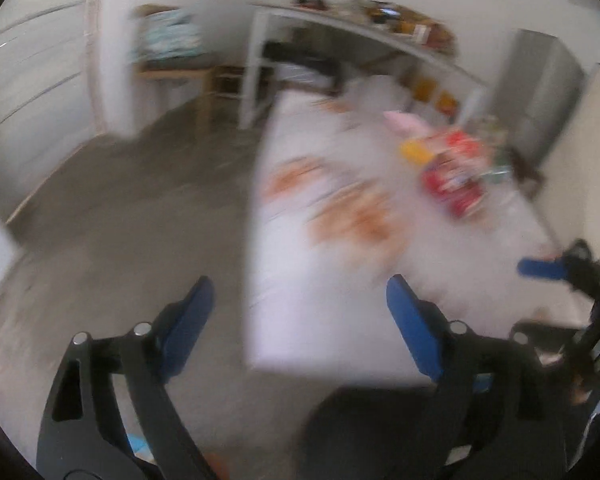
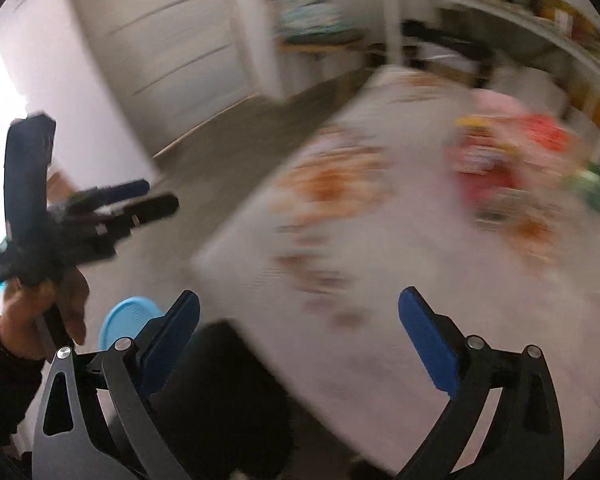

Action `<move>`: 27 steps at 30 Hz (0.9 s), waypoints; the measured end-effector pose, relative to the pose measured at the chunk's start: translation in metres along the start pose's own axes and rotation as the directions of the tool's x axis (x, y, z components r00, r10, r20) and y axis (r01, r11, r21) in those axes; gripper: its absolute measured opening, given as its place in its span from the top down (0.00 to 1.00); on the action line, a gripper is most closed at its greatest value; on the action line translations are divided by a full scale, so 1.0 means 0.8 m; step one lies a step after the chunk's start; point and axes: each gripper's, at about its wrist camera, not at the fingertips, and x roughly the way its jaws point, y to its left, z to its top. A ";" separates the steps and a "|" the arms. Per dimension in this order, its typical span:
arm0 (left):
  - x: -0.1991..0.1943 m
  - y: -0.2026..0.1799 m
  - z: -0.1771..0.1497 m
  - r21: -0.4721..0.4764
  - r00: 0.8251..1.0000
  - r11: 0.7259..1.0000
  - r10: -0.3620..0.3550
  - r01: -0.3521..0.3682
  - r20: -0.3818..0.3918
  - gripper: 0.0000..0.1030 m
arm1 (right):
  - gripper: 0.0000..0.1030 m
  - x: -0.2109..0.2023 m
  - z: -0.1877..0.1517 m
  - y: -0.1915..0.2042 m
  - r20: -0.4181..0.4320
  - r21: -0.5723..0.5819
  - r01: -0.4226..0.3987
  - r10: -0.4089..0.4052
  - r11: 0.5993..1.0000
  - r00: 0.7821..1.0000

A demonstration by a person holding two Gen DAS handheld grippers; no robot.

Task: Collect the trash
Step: 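Move both open tools back to the trash on the table, then grasp the red printed can with the left tool while the right tool grasps the clear container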

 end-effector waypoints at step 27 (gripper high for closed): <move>0.263 -0.221 0.142 -0.067 0.960 0.998 -0.032 0.014 -0.278 0.15 | 0.06 -0.033 0.007 -0.405 -0.033 0.535 0.263 -0.291 0.803 0.956</move>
